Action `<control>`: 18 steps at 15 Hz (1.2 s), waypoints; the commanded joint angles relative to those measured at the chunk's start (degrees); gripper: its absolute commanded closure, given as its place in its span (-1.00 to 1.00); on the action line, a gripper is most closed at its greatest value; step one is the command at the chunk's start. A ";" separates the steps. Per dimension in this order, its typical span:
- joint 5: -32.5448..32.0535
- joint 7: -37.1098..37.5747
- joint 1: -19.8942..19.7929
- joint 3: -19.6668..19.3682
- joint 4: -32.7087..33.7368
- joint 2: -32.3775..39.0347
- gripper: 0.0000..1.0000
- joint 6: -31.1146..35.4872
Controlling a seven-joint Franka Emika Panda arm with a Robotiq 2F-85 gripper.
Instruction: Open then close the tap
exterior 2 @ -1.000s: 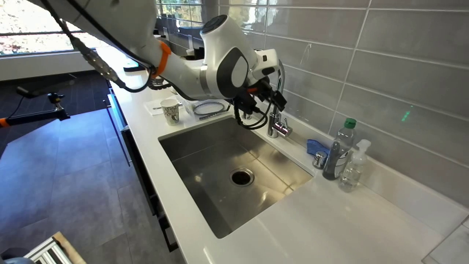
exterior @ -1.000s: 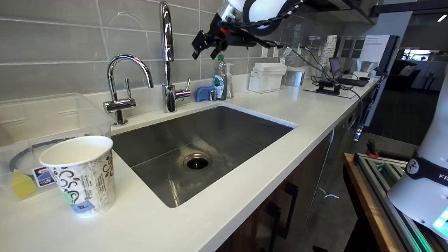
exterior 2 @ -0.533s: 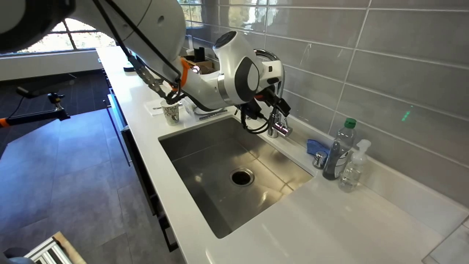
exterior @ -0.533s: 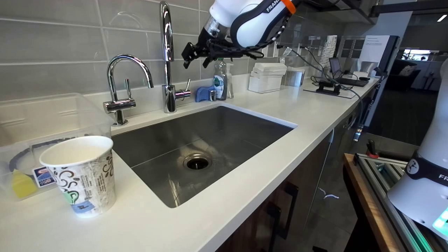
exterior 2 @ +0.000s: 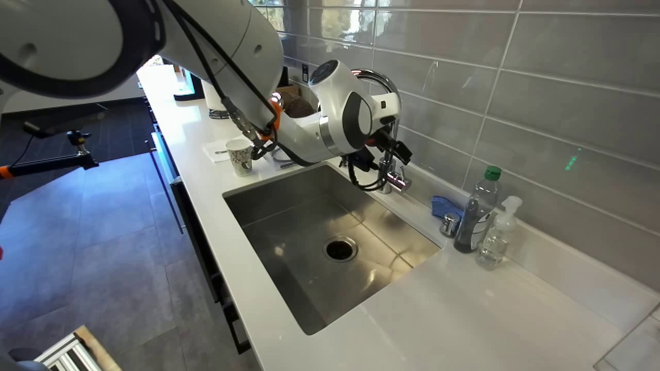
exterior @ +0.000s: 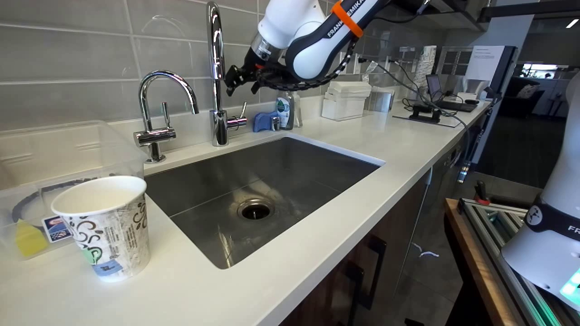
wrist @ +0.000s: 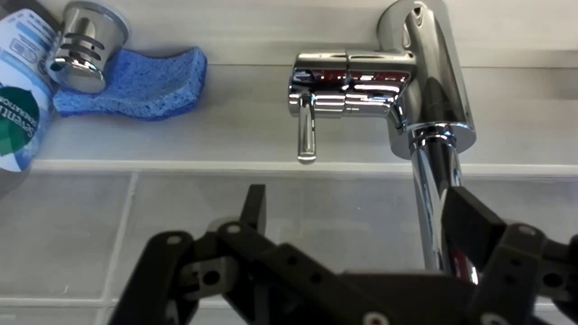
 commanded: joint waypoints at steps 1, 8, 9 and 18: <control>-1.59 -7.53 -2.74 2.00 1.77 2.47 -1.00 4.97; -0.13 -19.92 -8.91 9.99 0.30 1.67 -1.00 7.97; -0.13 -20.45 -9.19 10.33 0.30 1.66 -1.00 7.98; 4.67 -32.30 -17.40 21.83 -0.17 2.35 -1.00 5.97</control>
